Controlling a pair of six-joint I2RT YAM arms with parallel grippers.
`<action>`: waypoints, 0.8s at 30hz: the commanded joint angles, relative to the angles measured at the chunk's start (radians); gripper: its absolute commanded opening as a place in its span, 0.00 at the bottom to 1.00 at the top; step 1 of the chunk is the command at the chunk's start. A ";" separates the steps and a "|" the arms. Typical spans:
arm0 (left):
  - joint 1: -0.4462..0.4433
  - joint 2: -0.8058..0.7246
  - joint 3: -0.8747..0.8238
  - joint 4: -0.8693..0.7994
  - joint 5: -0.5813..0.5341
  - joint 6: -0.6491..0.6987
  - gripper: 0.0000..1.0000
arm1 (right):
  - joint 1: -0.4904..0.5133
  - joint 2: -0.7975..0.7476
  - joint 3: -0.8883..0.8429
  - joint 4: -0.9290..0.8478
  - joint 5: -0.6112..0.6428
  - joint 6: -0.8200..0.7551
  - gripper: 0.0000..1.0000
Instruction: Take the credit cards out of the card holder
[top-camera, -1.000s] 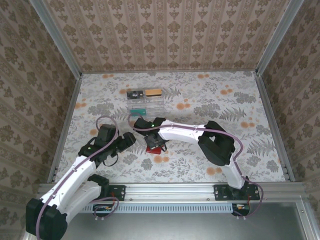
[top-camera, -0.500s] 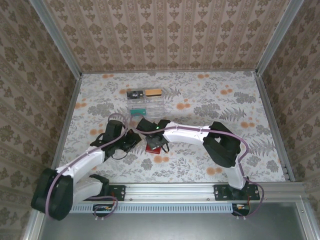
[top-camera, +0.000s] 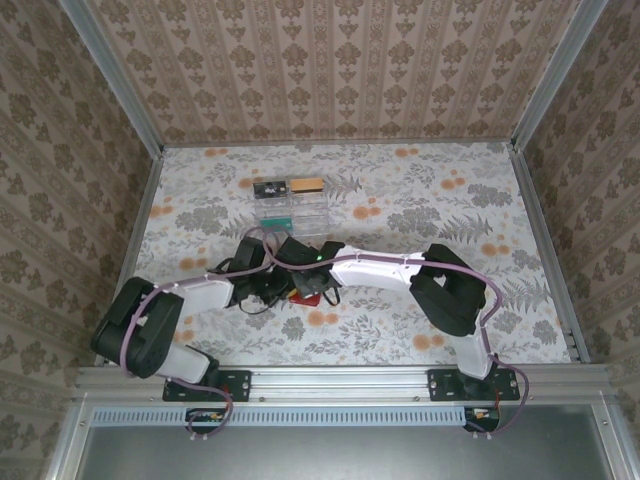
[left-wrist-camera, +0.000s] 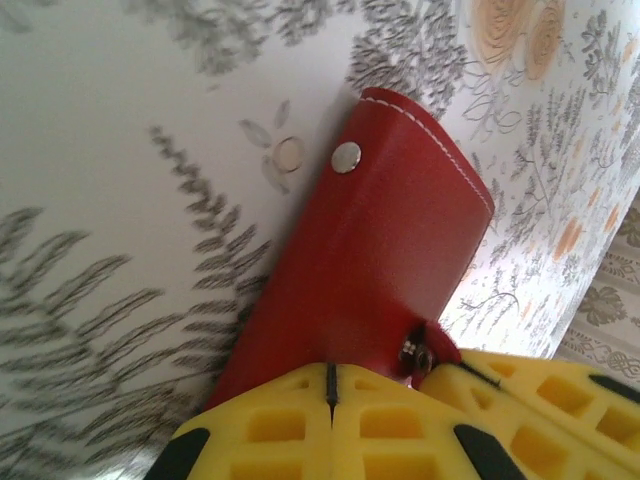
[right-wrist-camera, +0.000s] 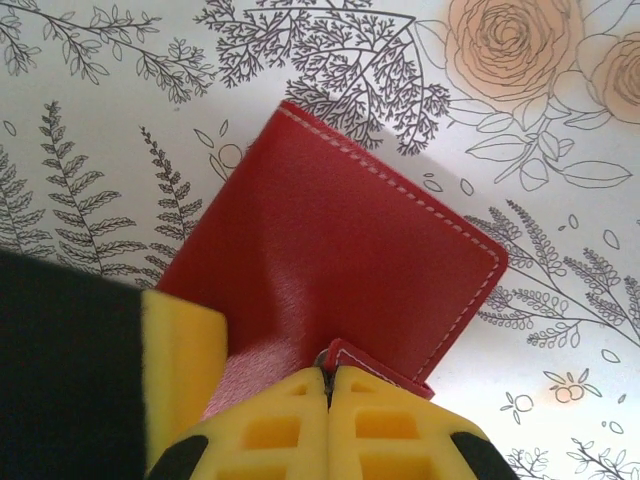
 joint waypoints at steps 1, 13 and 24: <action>-0.011 0.087 0.040 -0.113 -0.014 0.023 0.00 | -0.004 -0.060 -0.024 0.038 0.002 0.005 0.00; -0.001 -0.034 0.137 -0.325 -0.130 0.101 0.34 | -0.061 -0.210 -0.118 0.119 -0.032 0.035 0.00; 0.162 -0.324 0.190 -0.562 -0.236 0.201 0.80 | -0.070 -0.257 -0.038 0.105 -0.114 0.003 0.00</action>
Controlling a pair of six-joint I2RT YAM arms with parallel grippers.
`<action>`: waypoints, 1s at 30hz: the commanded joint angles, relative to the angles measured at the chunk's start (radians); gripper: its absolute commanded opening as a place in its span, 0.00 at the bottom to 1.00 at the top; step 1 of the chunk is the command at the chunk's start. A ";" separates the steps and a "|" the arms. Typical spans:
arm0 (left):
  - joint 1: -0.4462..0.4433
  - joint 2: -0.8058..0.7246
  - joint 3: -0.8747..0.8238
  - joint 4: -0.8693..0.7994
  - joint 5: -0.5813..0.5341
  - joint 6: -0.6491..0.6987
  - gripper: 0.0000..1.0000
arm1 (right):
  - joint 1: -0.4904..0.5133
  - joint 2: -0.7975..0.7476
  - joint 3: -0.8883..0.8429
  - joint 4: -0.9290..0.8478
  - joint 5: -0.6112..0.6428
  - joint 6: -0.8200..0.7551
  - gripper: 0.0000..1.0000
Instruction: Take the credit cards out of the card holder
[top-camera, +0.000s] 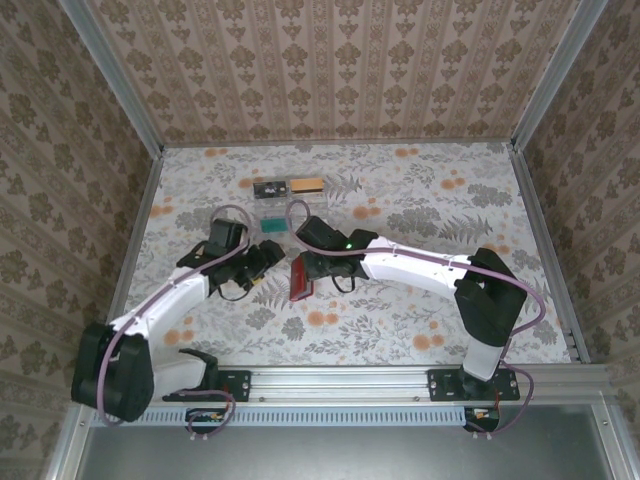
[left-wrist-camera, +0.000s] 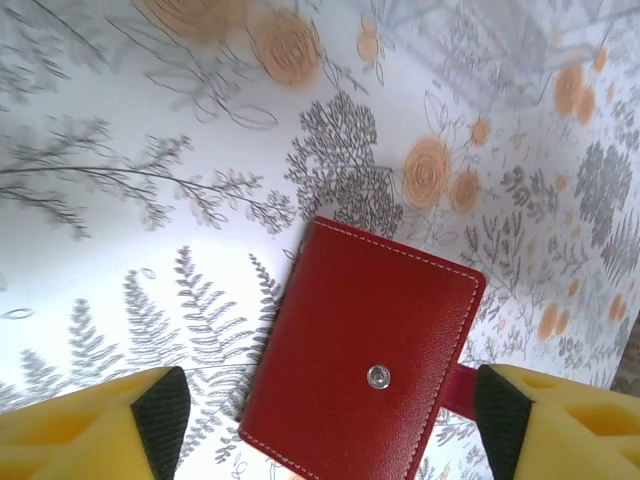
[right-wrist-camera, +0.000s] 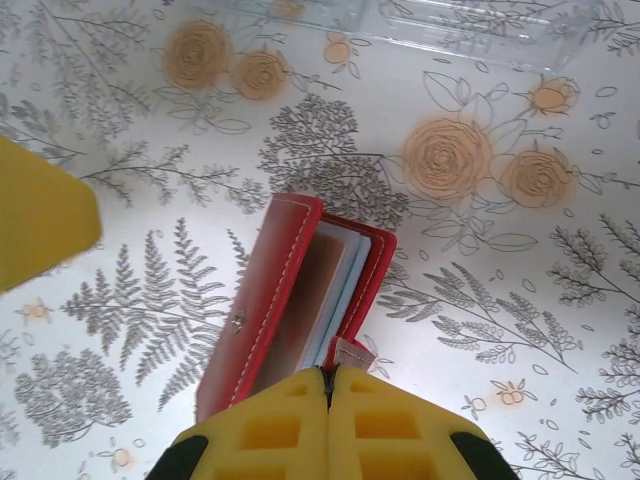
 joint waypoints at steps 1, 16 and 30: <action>0.026 -0.049 0.021 -0.105 -0.044 0.053 0.80 | -0.002 -0.049 0.053 -0.011 -0.033 -0.010 0.00; 0.037 -0.052 -0.001 -0.082 -0.014 0.058 0.81 | -0.036 -0.133 -0.033 -0.029 -0.006 -0.014 0.00; -0.042 -0.020 0.020 -0.063 -0.059 0.095 0.83 | -0.123 -0.197 -0.255 -0.044 0.096 0.012 0.05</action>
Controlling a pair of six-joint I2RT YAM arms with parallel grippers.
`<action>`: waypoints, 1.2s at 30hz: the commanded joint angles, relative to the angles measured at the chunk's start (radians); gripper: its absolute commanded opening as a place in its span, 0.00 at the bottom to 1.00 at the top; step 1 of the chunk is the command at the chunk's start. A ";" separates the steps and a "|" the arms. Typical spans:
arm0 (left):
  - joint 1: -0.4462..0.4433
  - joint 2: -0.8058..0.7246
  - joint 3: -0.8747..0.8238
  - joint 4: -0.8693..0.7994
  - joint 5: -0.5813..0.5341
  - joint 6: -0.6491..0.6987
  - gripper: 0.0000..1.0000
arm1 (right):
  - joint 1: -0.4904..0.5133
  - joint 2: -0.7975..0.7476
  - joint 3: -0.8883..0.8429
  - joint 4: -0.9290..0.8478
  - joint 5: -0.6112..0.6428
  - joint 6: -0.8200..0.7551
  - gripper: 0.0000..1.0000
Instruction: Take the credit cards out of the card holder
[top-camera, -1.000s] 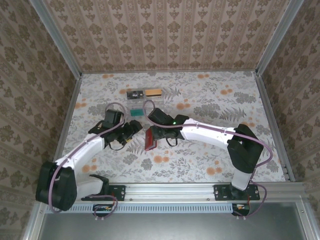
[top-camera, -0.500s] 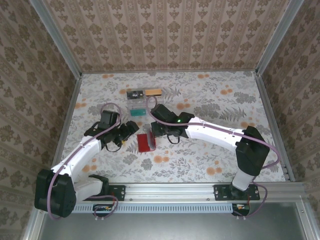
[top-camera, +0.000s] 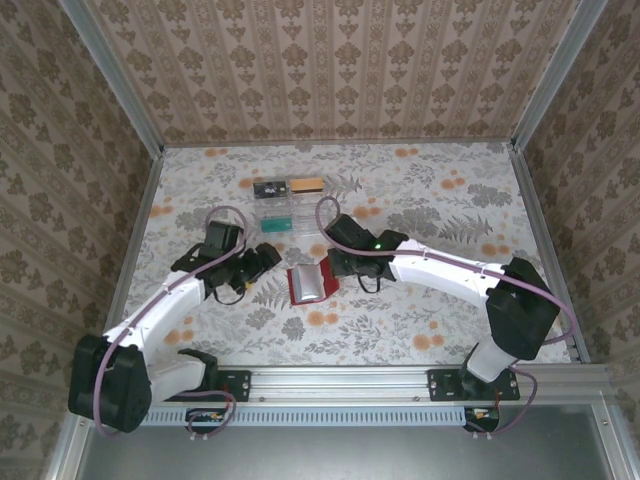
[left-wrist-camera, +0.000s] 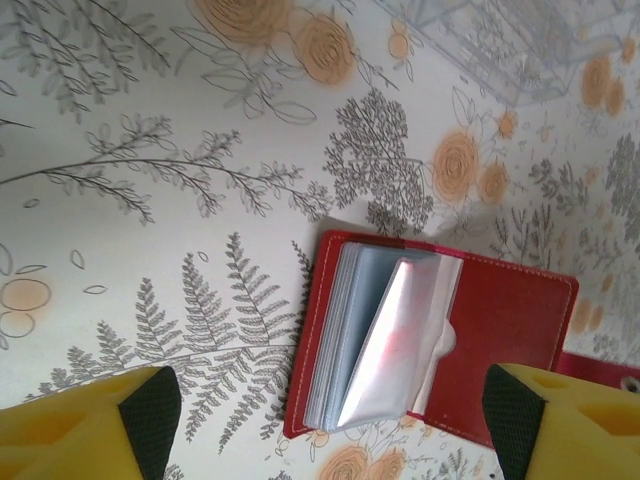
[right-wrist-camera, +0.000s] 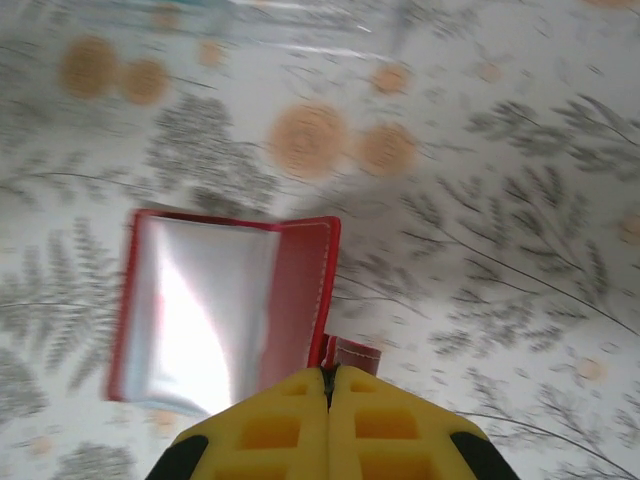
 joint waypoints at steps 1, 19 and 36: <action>-0.048 0.019 0.024 0.010 -0.034 0.044 0.83 | -0.034 -0.027 -0.071 -0.028 0.047 0.012 0.09; -0.163 0.122 0.047 0.035 -0.049 0.061 0.68 | 0.058 0.010 0.114 -0.169 0.116 -0.010 0.48; -0.160 0.168 0.004 0.179 0.048 0.032 0.53 | 0.051 0.182 0.064 -0.107 0.055 -0.009 0.15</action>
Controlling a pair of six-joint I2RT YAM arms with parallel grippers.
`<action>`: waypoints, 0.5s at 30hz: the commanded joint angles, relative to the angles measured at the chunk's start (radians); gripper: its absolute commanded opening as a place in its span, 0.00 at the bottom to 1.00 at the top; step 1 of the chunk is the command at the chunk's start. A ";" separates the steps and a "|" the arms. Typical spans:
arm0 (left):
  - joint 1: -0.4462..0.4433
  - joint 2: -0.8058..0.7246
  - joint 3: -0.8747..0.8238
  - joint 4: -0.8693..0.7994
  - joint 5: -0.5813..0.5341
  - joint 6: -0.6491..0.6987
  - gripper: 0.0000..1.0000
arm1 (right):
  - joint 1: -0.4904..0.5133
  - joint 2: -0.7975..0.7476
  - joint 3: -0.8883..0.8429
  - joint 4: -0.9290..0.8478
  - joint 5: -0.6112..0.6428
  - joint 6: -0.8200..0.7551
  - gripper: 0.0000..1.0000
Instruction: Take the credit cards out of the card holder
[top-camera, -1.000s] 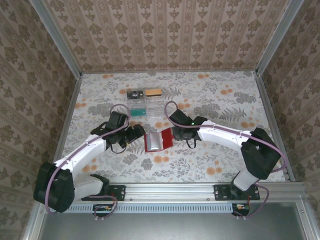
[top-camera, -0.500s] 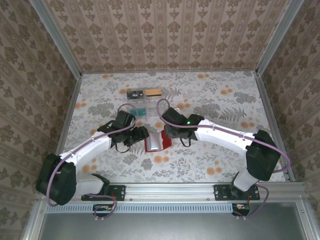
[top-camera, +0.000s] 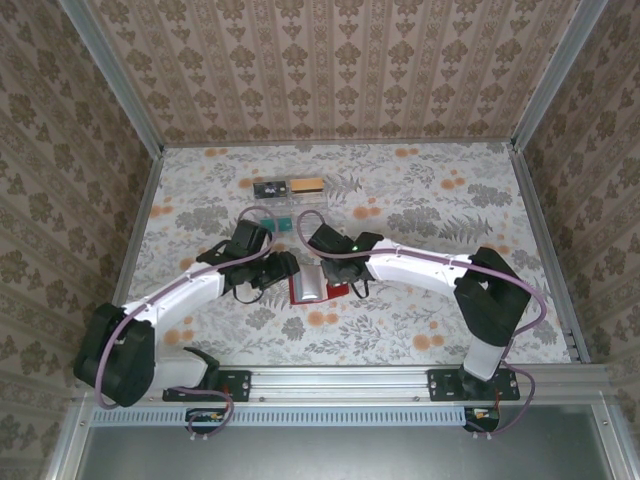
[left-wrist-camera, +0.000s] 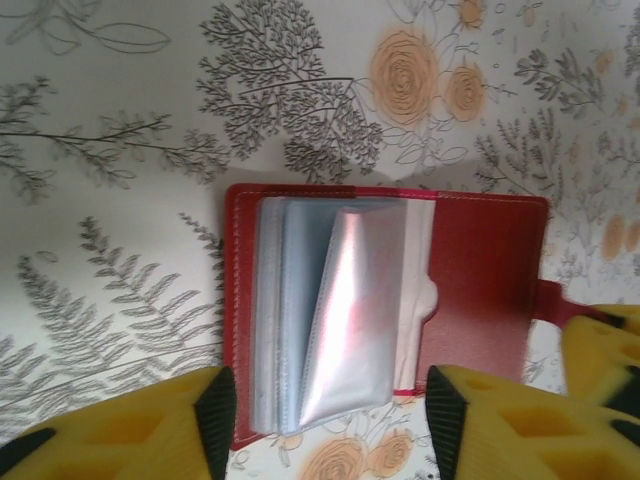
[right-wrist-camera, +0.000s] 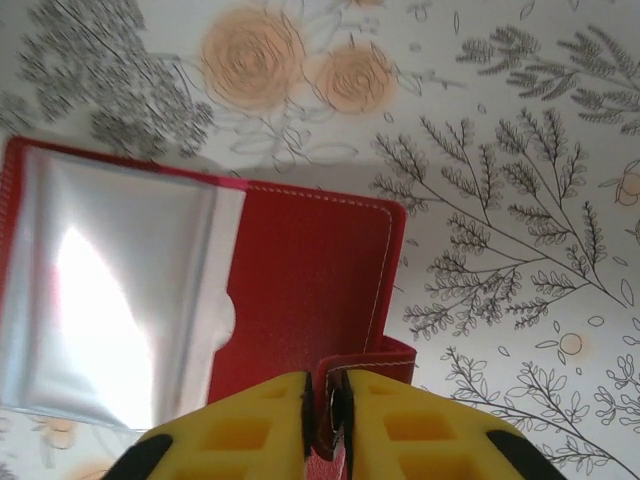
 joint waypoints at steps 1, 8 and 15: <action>0.000 0.033 -0.035 0.095 0.063 -0.024 0.52 | -0.012 0.023 -0.045 0.026 -0.027 0.004 0.15; 0.000 0.115 -0.052 0.192 0.121 -0.049 0.42 | -0.022 0.053 -0.070 0.058 -0.075 0.020 0.10; 0.000 0.156 -0.048 0.200 0.130 -0.037 0.41 | -0.026 0.054 -0.077 0.093 -0.077 0.023 0.10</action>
